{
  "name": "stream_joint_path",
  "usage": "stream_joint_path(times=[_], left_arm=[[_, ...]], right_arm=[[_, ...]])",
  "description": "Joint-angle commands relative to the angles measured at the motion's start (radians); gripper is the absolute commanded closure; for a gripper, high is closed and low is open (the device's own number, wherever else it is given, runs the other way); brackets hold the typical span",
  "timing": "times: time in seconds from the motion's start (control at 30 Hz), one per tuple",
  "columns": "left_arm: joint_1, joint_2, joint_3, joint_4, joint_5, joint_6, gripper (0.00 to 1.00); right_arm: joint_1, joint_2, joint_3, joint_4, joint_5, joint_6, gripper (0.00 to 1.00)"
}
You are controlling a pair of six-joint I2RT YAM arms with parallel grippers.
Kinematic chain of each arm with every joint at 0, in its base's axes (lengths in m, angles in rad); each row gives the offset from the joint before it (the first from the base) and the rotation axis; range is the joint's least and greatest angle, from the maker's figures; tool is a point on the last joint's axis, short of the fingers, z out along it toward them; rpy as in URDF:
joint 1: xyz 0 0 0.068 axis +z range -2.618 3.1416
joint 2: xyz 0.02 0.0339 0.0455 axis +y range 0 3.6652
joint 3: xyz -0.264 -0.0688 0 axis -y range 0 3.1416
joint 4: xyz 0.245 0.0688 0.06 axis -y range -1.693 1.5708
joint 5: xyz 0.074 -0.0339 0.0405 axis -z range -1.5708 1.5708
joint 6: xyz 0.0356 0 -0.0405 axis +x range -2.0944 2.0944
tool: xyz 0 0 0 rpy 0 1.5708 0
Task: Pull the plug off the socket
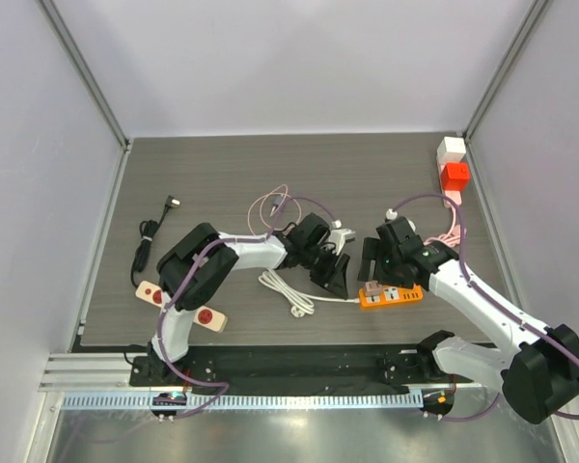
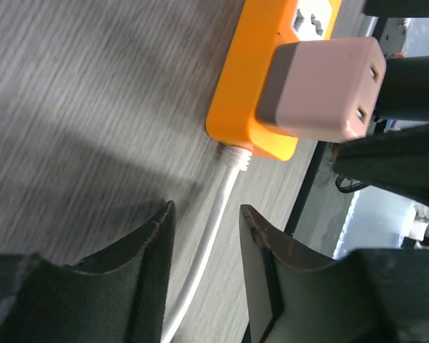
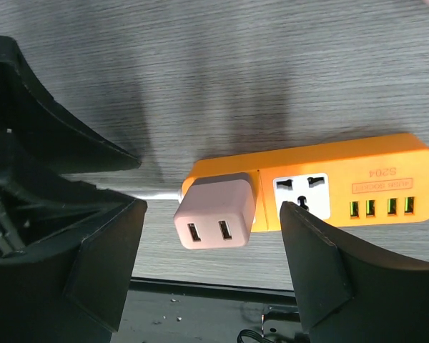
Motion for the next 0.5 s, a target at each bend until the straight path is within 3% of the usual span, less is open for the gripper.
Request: stream_joint_path(times=[0.0, 0.2, 0.47], left_arm=[[0.002, -0.053, -0.071, 0.162, -0.013, -0.068, 0.55], [-0.002, -0.025, -0.088, 0.184, 0.024, -0.117, 0.52], [-0.042, -0.017, -0.129, 0.230, 0.015, -0.174, 0.61]], right_arm=[[-0.002, -0.014, -0.007, 0.033, -0.020, 0.005, 0.18], [-0.002, -0.001, -0.007, 0.040, -0.020, 0.003, 0.18], [-0.003, 0.020, -0.011, 0.050, -0.026, -0.001, 0.19]])
